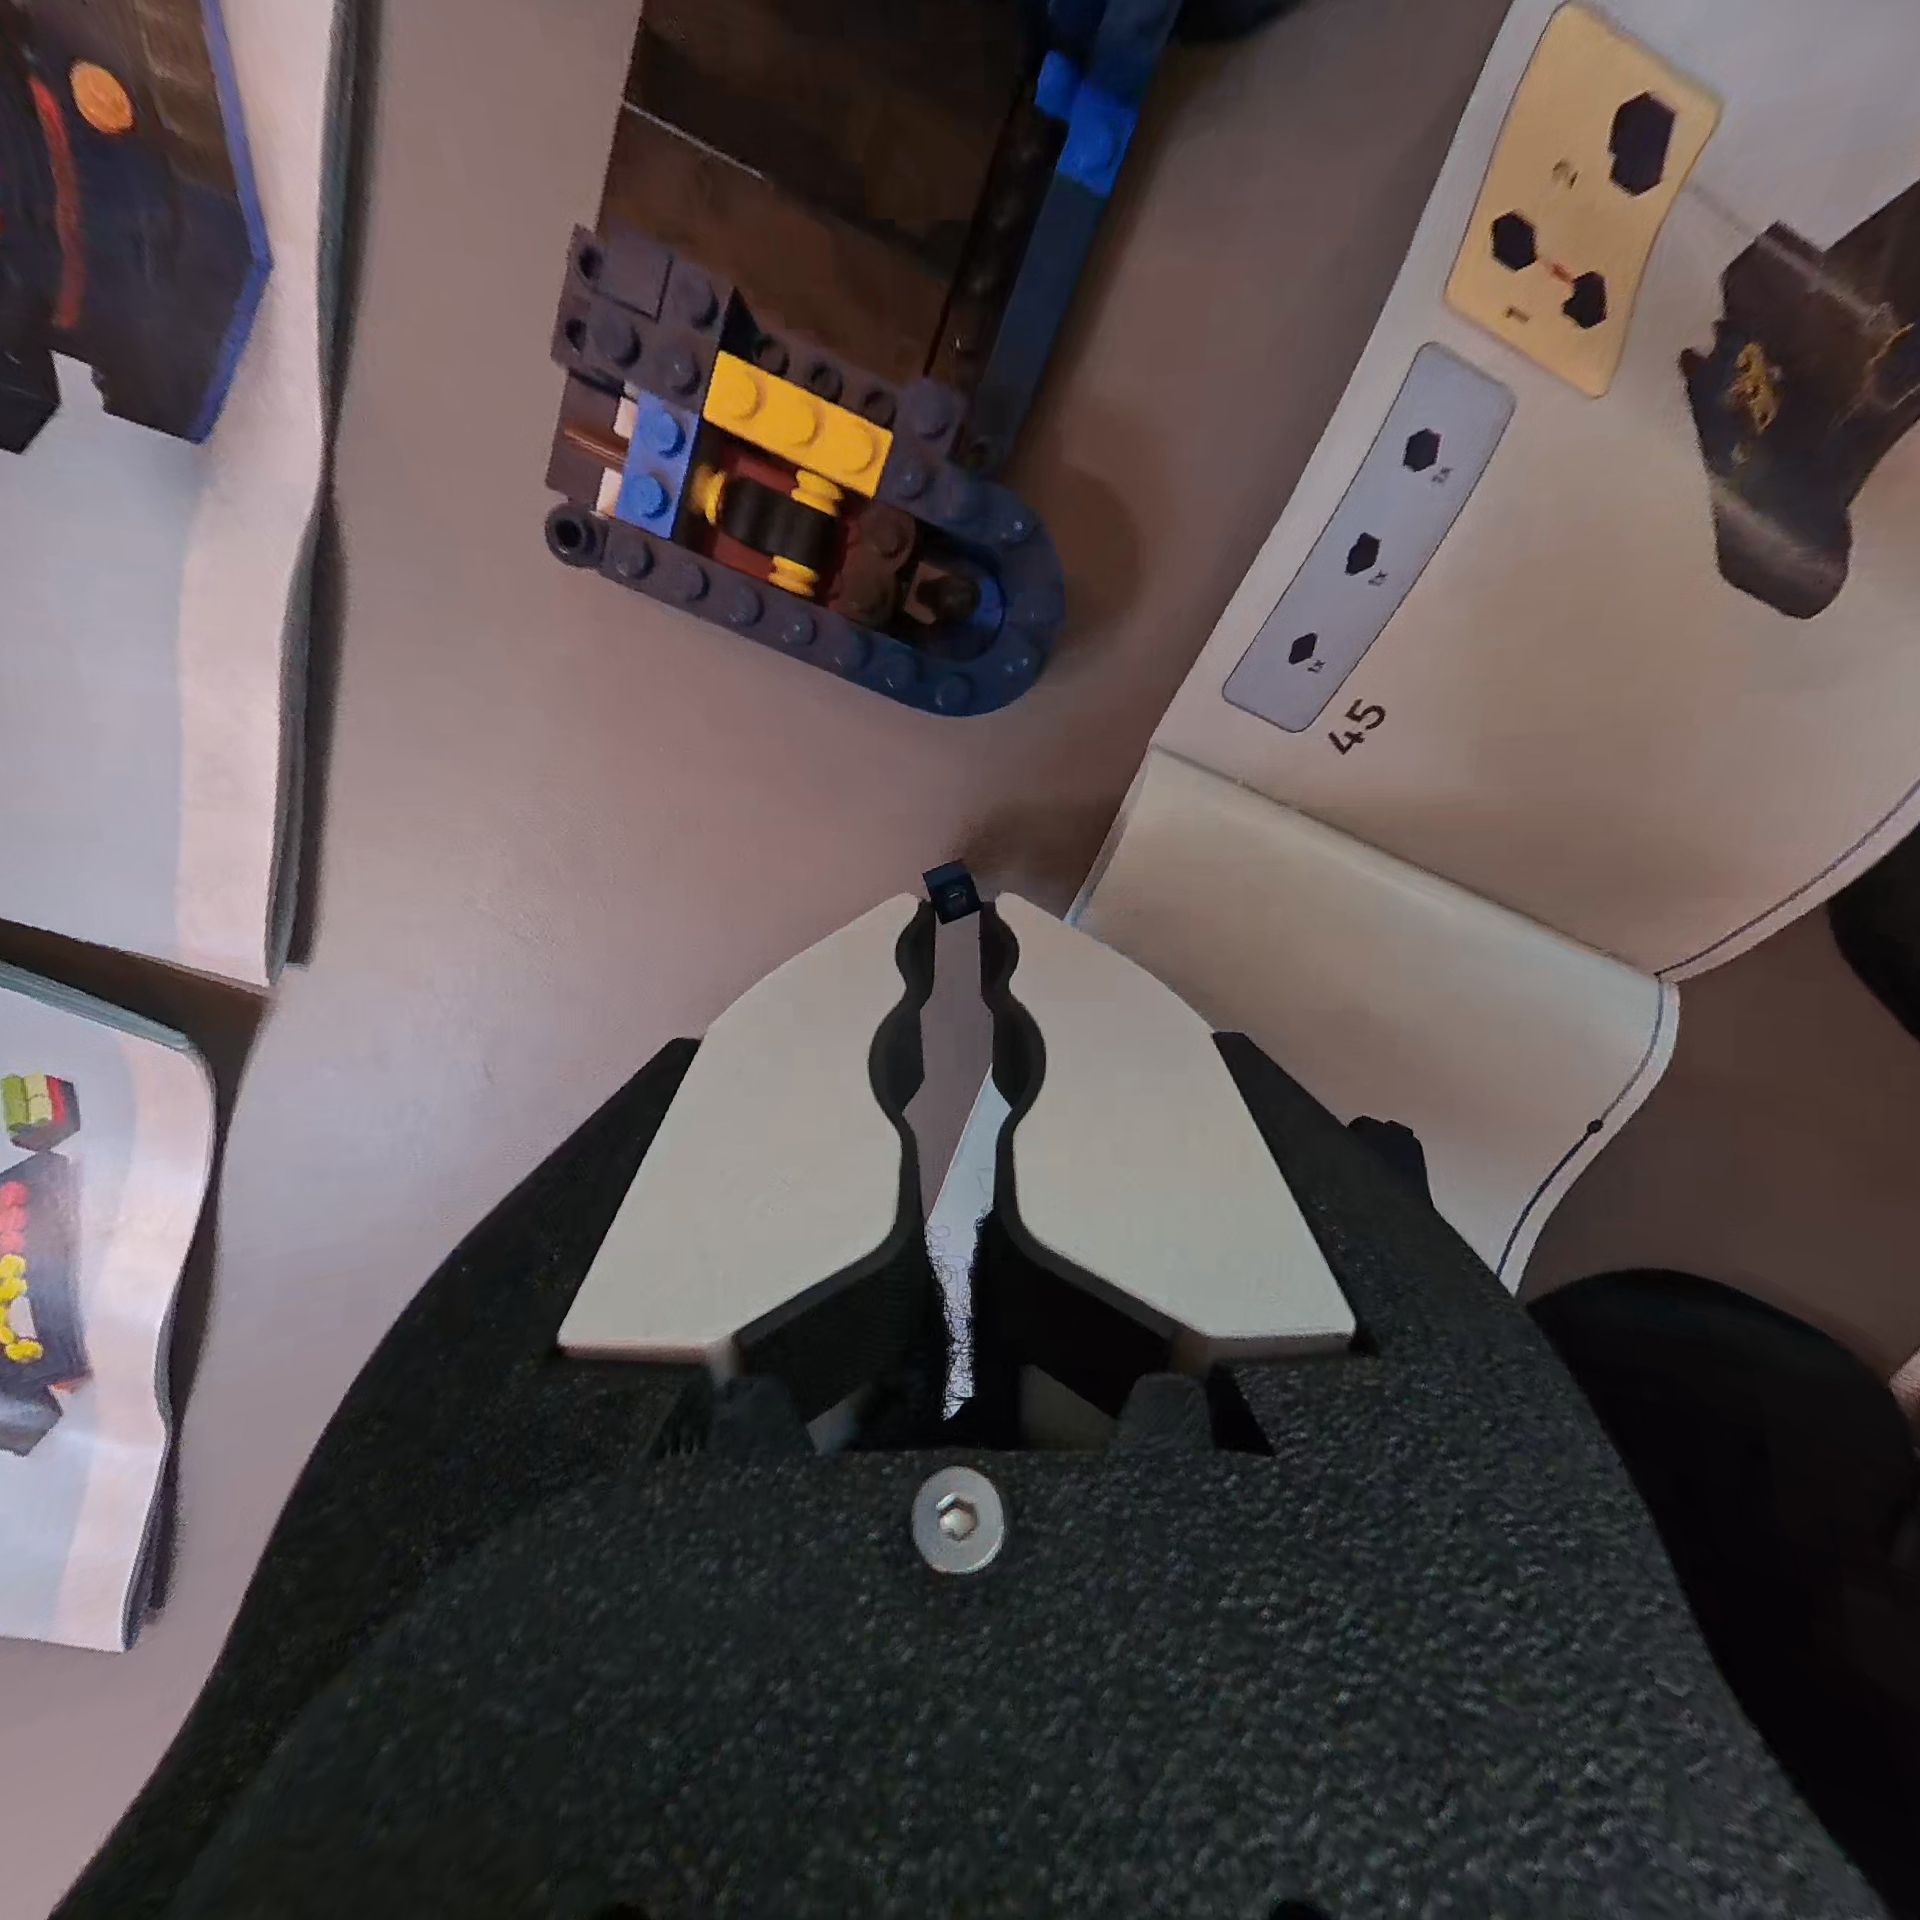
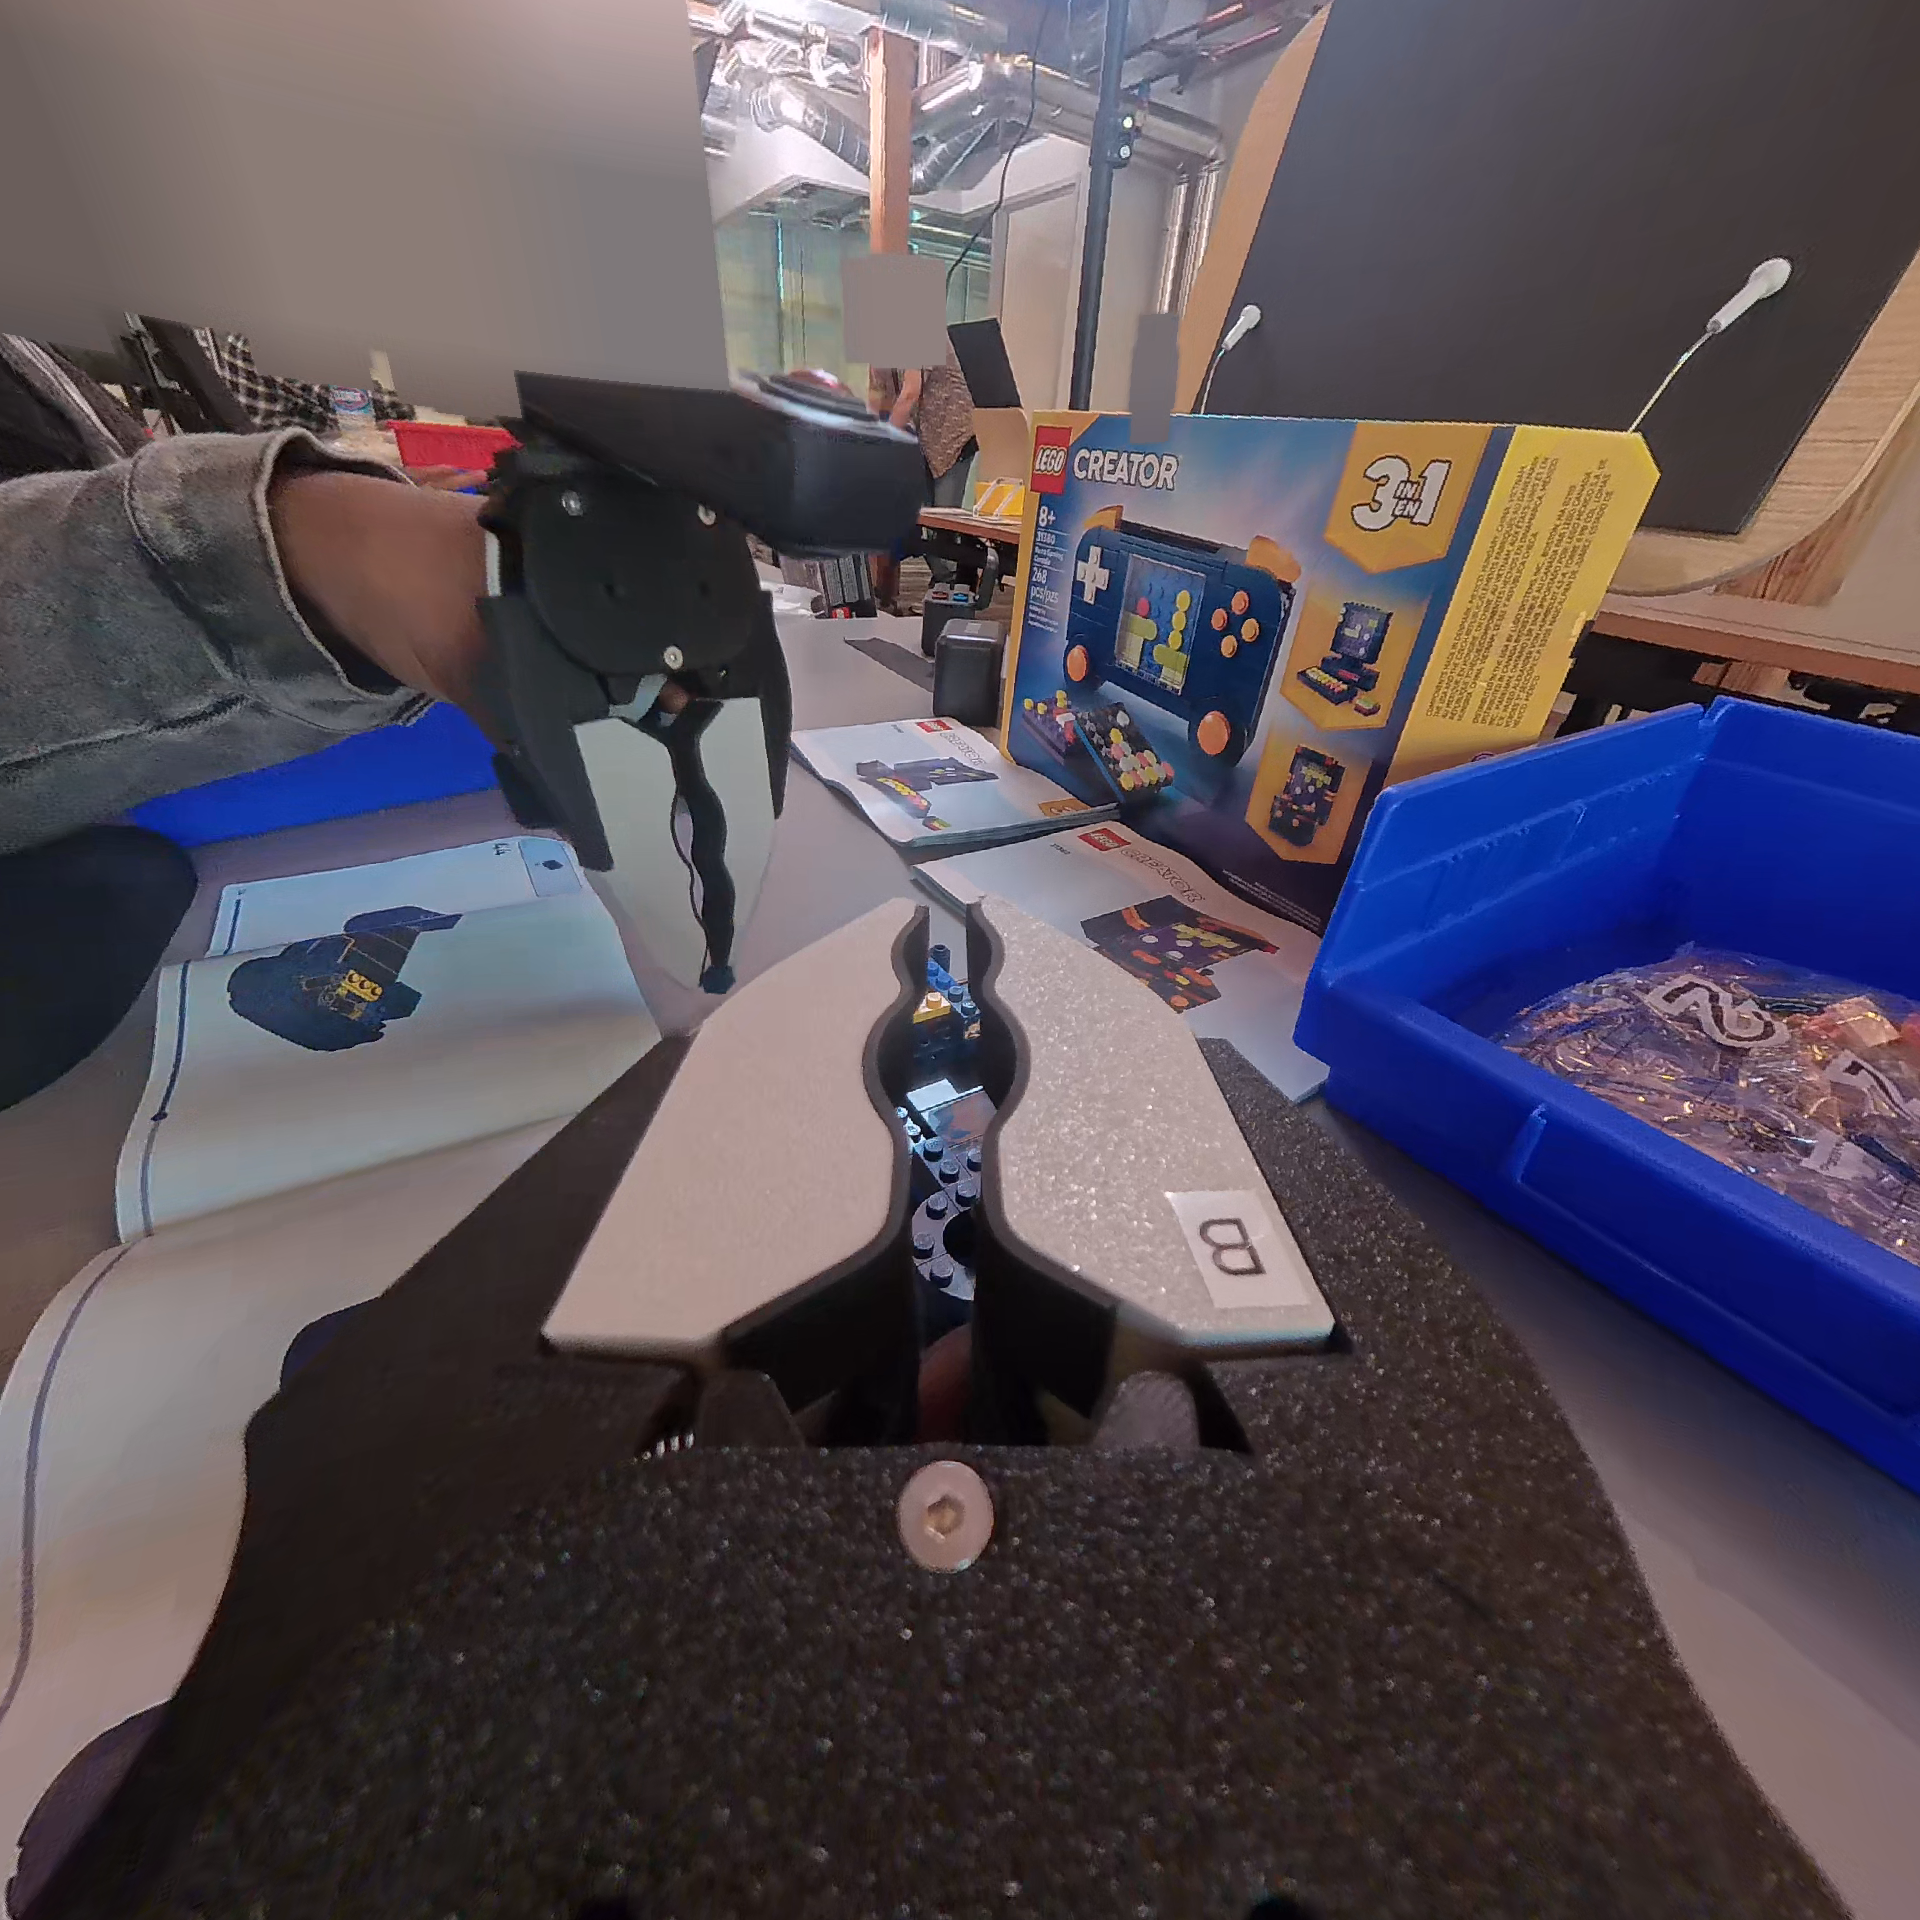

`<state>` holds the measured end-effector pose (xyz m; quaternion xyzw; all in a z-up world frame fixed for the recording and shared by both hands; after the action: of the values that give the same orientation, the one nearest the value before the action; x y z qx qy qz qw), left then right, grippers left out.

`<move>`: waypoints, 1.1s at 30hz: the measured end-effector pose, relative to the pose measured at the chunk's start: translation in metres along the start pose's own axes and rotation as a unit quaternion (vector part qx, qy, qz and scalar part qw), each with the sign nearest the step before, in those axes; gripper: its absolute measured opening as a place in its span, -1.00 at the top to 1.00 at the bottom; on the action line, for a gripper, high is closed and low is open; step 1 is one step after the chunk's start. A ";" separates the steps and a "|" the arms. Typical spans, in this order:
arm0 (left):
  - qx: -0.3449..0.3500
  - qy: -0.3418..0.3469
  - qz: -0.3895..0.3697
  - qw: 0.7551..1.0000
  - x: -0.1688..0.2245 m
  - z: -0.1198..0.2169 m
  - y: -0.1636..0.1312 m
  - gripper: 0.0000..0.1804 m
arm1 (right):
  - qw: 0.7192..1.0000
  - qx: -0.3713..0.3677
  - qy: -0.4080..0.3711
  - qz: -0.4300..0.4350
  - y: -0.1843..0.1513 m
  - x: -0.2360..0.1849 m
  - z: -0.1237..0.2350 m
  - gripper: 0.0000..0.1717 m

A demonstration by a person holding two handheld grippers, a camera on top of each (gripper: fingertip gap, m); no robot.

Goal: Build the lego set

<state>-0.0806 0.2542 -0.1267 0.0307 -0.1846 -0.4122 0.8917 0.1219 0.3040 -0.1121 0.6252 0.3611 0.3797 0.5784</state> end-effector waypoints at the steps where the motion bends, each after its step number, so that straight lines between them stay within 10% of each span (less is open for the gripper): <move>1: -0.002 -0.003 0.001 1.000 0.000 -0.002 0.000 0.92 | 1.000 0.000 0.000 -0.001 0.000 0.000 0.000 0.93; 26: 0.019 -0.018 0.024 0.999 -0.003 0.001 -0.005 0.74 | 1.000 -0.002 0.000 0.004 0.000 0.000 0.000 0.93; 30: 0.094 0.015 0.025 0.995 0.000 0.030 -0.010 0.58 | 1.000 -0.002 0.000 0.003 0.000 0.000 0.001 0.93; 33: 0.281 0.110 0.014 0.953 0.004 0.062 -0.014 0.14 | 1.000 -0.002 0.001 0.002 0.000 0.000 0.001 0.93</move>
<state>-0.1105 0.2476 -0.0705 0.3227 -0.1937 -0.3256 0.8674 0.1227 0.3034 -0.1120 0.6242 0.3599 0.3824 0.5784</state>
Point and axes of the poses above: each gripper's, where its closed fingertips meet, z back along the fingers, y out of its top, x = y × z across the jaws, the point moved 8 cm from there along z, back along the fingers, and after that the axes turned 15 degrees about -y, right-handed, at the moved point
